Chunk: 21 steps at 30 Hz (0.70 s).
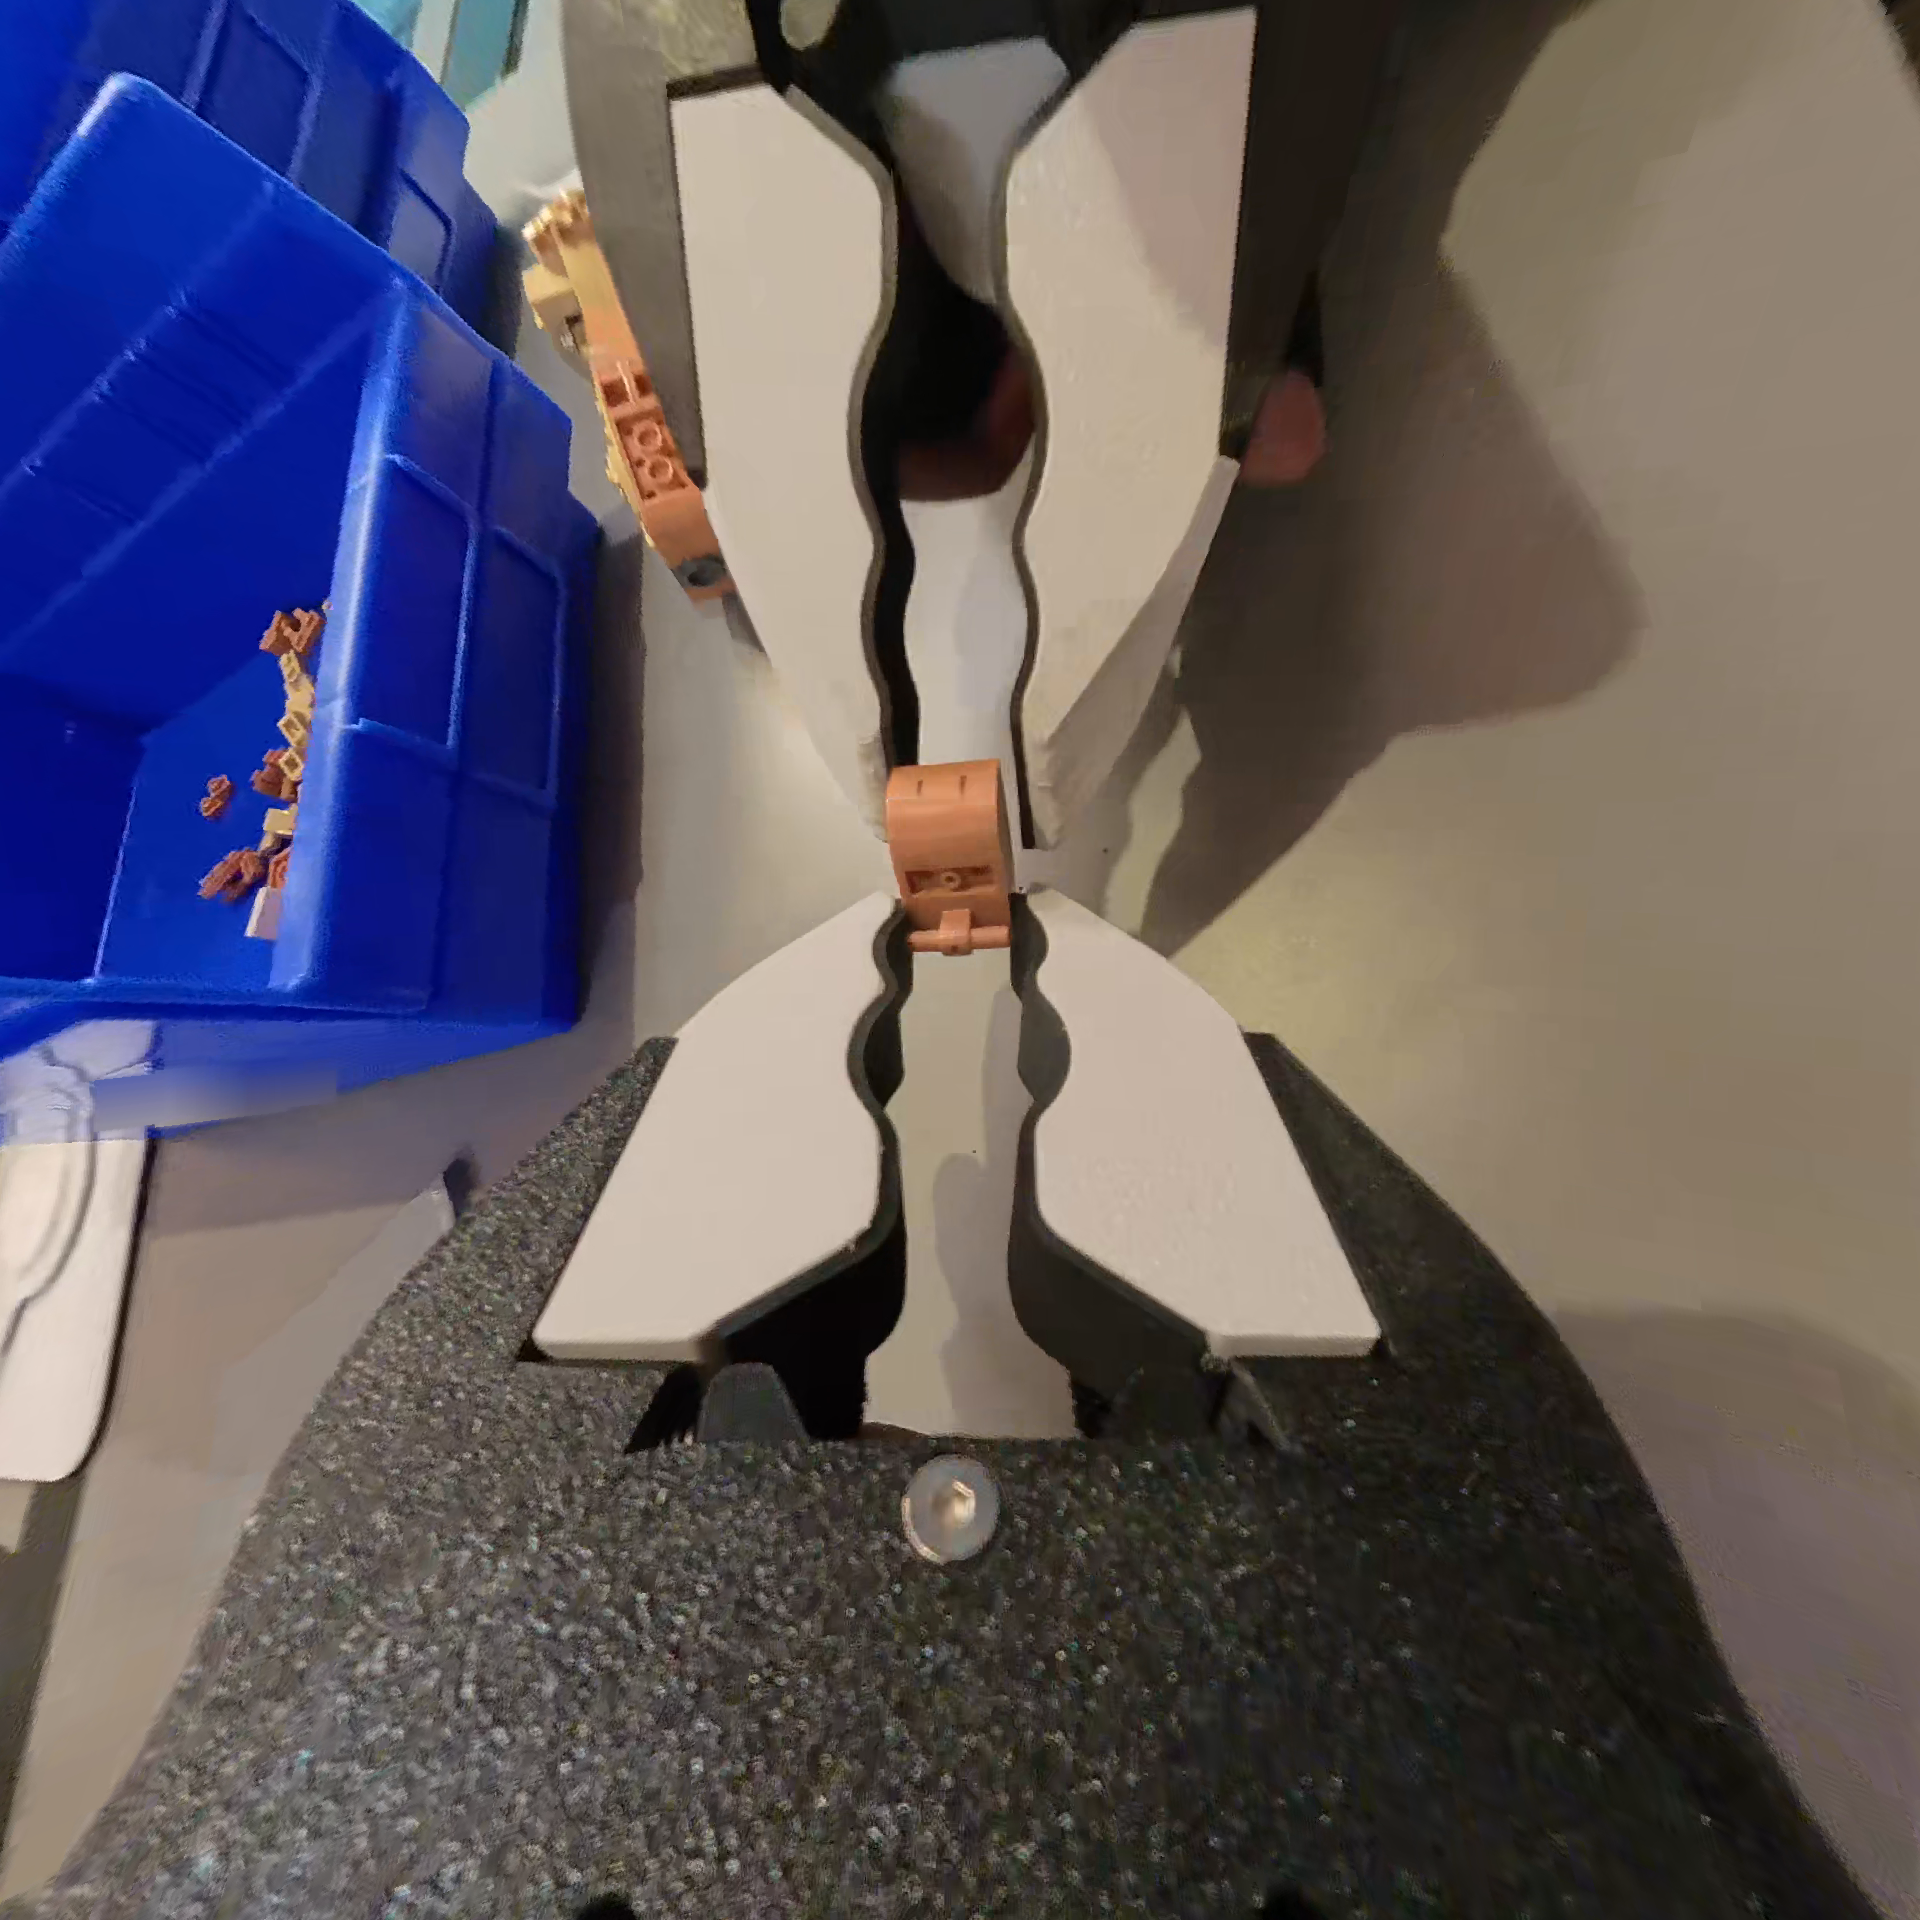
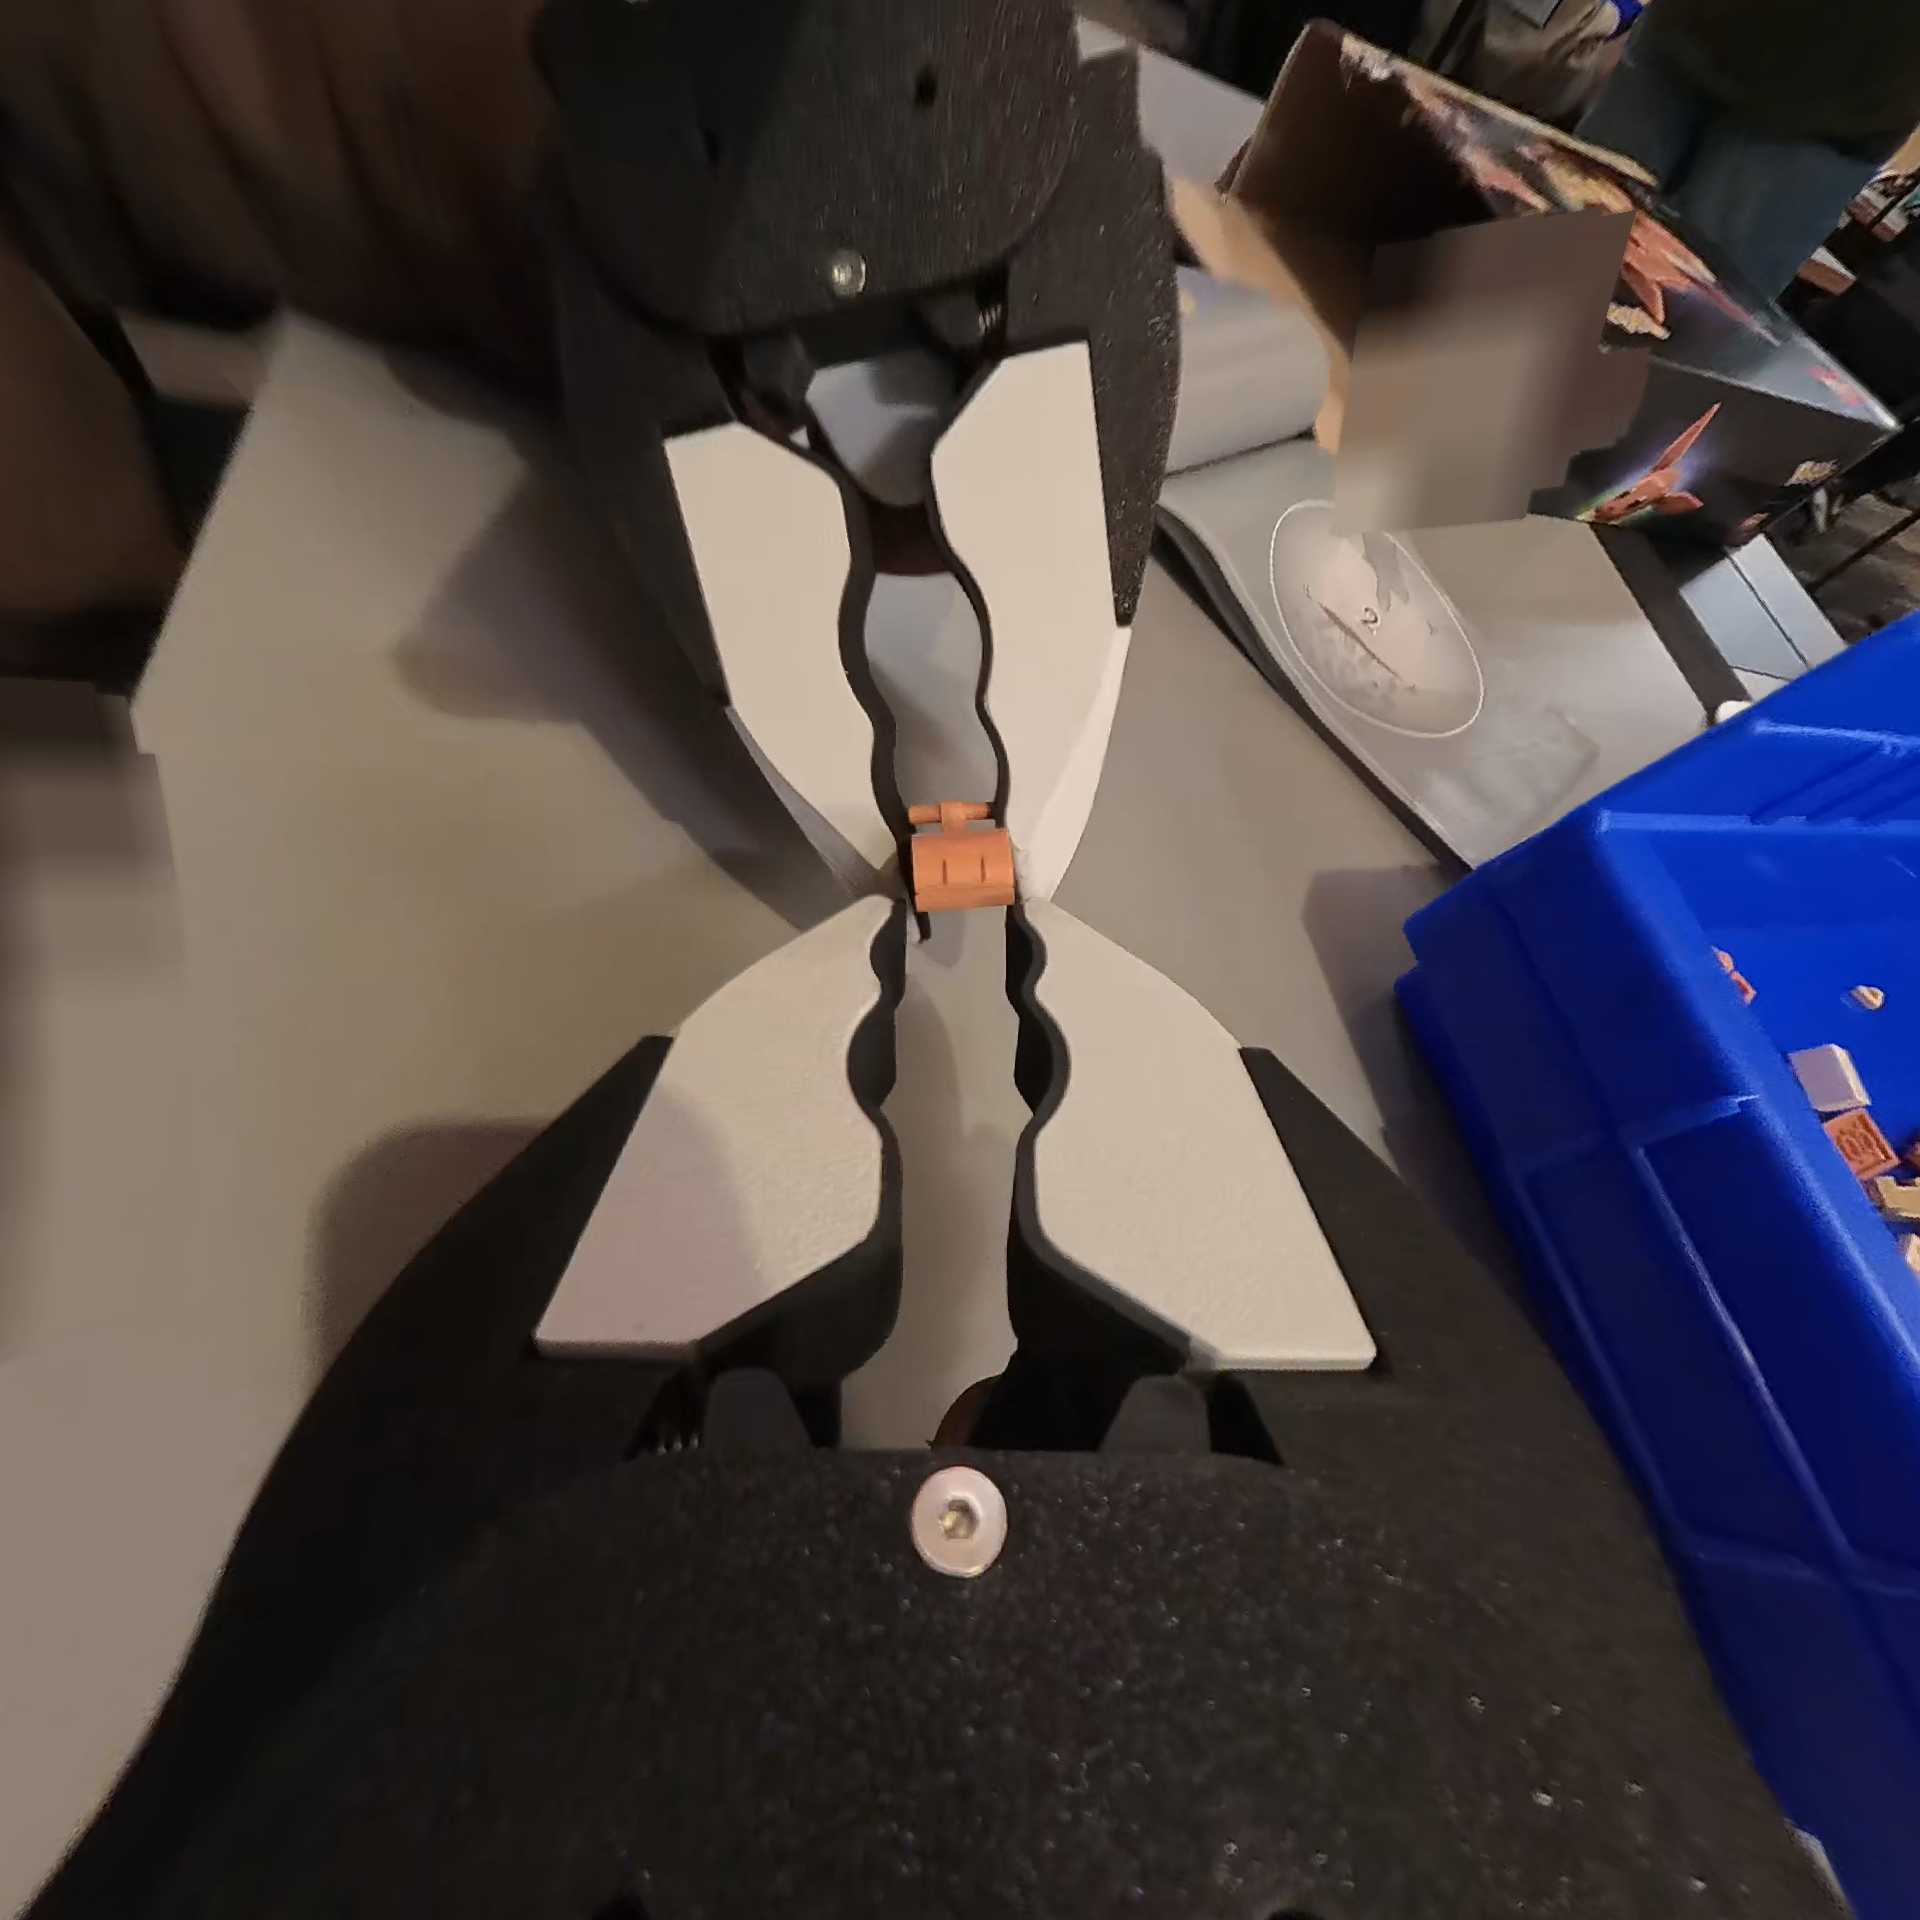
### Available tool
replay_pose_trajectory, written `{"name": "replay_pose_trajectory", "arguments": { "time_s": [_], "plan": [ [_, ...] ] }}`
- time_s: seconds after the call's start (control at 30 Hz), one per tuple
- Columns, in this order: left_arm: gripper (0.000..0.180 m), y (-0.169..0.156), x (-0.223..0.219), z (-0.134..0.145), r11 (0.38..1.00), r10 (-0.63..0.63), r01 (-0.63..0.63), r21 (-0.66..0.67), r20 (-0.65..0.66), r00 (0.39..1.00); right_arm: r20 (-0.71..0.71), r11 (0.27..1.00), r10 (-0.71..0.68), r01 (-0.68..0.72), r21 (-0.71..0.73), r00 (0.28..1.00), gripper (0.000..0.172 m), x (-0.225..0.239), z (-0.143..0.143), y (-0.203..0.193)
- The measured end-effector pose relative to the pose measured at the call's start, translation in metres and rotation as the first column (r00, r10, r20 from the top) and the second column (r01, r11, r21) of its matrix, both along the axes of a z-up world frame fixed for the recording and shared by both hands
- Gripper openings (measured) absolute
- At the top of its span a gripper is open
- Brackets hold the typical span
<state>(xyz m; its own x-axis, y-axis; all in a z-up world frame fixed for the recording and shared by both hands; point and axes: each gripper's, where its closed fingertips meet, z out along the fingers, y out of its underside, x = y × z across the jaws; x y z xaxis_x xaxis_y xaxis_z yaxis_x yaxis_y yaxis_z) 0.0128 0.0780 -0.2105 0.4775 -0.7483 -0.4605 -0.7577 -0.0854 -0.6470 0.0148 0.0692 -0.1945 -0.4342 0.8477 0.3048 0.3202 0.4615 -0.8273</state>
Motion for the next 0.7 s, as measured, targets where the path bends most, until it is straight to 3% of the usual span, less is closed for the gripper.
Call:
{"name": "replay_pose_trajectory", "arguments": {
  "time_s": [0.33, 0.7],
  "plan": [
    [0.018, 0.002, -0.006, -0.017, 1.0, 0.013, -0.012, 0.005, -0.163, 0.987, 0.048, 0.997, -0.013, 0.009, 0.073, 0.999, 0.019, 0.0, -0.019, 0.002],
    [0.018, -0.001, 0.0, -0.022, 0.999, -0.012, 0.007, -0.043, -0.126, 0.992, 0.065, 0.998, -0.008, 0.004, 0.068, 0.998, 0.018, 0.0, -0.021, -0.001]
  ]
}}
